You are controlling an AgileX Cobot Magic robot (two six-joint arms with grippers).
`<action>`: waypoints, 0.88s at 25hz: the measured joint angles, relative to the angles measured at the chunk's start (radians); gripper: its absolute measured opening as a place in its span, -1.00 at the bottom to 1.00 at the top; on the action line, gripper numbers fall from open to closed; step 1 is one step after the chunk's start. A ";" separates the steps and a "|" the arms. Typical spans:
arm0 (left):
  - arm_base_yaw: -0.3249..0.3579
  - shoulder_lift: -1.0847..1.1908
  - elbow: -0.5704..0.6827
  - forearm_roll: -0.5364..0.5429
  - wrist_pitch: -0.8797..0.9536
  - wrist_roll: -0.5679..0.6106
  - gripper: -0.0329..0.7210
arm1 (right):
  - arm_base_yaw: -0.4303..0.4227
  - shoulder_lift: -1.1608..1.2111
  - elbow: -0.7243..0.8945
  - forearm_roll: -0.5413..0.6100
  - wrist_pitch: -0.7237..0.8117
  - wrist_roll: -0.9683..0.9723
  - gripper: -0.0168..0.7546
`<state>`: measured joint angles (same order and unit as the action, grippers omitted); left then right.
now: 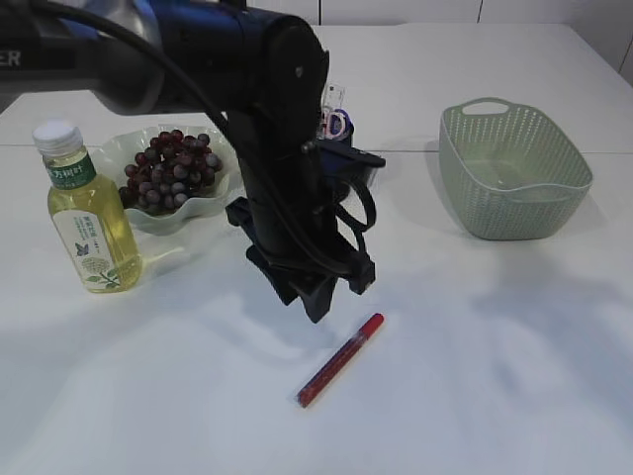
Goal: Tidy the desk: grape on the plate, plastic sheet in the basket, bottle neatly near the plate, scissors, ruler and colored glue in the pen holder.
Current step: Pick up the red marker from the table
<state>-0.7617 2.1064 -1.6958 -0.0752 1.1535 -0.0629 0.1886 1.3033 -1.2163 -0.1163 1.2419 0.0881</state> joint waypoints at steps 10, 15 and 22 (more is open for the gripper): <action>-0.070 0.098 0.000 -0.016 -0.012 0.038 -0.04 | 0.000 0.000 0.000 0.000 0.000 0.000 -0.28; -0.073 0.140 -0.002 -0.019 -0.014 0.038 -0.04 | 0.000 0.000 0.000 0.000 0.000 0.000 -0.28; -0.073 0.182 -0.002 -0.005 -0.063 0.038 -0.04 | 0.000 0.000 0.000 0.000 0.000 0.000 -0.28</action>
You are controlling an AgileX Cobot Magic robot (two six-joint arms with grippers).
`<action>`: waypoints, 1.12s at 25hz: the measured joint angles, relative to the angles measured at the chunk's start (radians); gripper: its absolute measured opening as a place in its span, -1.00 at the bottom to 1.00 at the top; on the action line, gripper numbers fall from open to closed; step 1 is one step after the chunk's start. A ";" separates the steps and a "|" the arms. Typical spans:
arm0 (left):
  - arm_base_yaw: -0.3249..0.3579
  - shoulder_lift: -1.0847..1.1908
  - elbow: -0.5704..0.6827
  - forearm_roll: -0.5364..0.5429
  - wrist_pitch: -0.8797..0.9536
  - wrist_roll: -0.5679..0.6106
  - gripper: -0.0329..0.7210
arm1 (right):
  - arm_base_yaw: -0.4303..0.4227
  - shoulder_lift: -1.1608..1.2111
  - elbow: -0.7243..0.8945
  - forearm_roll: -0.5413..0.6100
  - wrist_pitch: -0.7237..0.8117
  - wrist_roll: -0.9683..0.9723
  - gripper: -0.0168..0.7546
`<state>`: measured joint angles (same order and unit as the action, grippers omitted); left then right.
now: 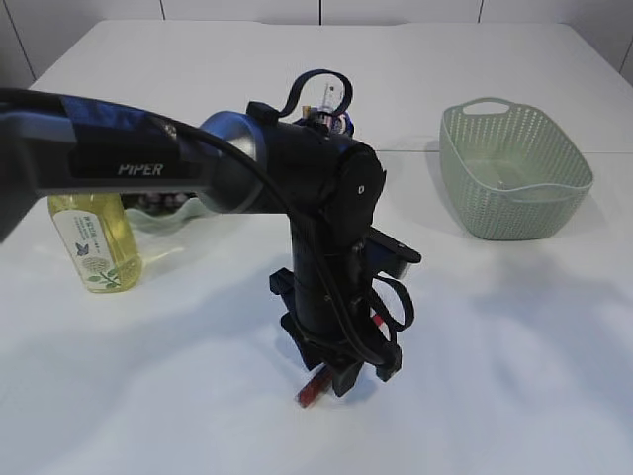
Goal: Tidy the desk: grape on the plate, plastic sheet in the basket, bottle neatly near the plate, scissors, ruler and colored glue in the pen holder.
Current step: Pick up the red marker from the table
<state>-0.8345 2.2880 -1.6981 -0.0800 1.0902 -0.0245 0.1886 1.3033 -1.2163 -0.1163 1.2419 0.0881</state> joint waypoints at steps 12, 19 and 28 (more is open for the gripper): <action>0.000 0.009 -0.001 0.033 -0.054 0.002 -0.04 | 0.000 0.000 0.000 0.004 0.000 0.000 -0.28; 0.000 0.009 -0.001 0.028 -0.037 -0.005 -0.04 | 0.000 0.000 0.000 0.004 0.000 0.000 -0.28; 0.000 0.009 -0.001 0.015 -0.024 -0.018 -0.04 | 0.000 0.000 0.000 -0.069 0.000 0.000 -0.28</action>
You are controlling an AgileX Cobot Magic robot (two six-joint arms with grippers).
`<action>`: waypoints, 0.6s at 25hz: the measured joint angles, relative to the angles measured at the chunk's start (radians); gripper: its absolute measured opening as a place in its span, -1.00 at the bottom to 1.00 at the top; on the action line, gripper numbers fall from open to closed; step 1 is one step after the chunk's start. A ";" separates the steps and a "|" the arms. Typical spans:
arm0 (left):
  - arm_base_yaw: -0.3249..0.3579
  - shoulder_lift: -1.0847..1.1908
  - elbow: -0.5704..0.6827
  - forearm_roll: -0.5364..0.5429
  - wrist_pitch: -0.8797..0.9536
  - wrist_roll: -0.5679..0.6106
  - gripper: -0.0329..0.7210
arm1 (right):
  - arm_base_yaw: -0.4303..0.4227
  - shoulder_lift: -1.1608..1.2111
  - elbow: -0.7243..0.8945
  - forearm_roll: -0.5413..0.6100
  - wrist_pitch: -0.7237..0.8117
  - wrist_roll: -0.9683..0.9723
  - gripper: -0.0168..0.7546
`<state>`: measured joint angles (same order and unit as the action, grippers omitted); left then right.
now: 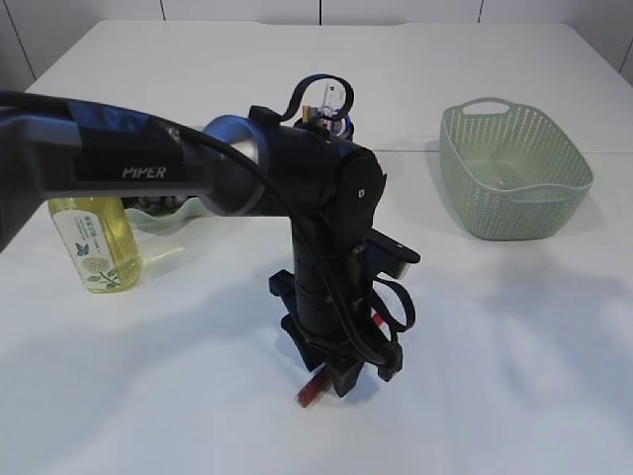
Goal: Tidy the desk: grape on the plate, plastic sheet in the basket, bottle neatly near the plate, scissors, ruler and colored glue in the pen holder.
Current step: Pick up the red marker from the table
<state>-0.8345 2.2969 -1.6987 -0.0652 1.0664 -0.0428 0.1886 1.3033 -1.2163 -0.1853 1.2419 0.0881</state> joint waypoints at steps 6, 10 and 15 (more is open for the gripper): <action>0.000 0.000 0.000 -0.019 0.001 0.000 -0.04 | 0.000 0.000 0.000 -0.006 0.000 0.000 -0.28; 0.000 0.000 0.000 -0.023 0.001 -0.002 -0.04 | 0.000 0.000 0.000 -0.007 0.000 0.000 -0.28; 0.000 0.000 0.000 -0.027 0.013 -0.002 -0.04 | 0.000 0.000 0.000 -0.007 0.000 0.000 -0.28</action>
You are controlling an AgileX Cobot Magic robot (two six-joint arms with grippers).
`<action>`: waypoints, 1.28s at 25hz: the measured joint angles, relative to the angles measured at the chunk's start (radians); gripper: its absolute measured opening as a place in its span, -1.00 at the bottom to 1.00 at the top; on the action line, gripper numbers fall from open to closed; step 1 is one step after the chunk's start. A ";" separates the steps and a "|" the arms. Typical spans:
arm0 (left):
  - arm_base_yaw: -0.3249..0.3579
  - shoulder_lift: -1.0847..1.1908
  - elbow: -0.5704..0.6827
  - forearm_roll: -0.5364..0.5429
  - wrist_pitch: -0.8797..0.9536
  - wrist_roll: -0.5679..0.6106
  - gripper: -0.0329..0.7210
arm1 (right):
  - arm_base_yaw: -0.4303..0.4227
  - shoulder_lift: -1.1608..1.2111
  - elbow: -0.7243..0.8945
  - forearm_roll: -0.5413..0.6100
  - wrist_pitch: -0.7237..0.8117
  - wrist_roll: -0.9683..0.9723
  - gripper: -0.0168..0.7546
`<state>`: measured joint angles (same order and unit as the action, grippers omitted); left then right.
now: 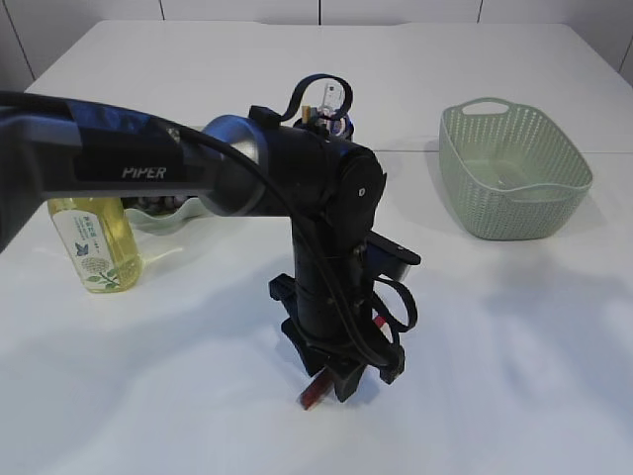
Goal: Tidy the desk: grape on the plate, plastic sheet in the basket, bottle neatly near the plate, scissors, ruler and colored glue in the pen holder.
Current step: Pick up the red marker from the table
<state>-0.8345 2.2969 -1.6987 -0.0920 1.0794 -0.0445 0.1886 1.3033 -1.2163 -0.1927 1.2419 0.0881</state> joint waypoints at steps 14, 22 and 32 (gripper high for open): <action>0.000 0.000 0.000 0.018 -0.003 0.000 -0.04 | 0.000 0.000 0.000 0.000 0.000 0.000 -0.28; 0.000 0.000 0.000 0.071 -0.017 0.000 -0.04 | 0.000 0.000 0.000 0.000 0.000 0.000 -0.28; 0.000 0.000 0.000 0.058 -0.073 0.000 -0.04 | 0.000 0.000 0.000 -0.002 0.000 0.000 -0.28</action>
<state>-0.8345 2.2969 -1.6987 -0.0337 1.0065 -0.0445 0.1886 1.3033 -1.2163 -0.1947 1.2419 0.0881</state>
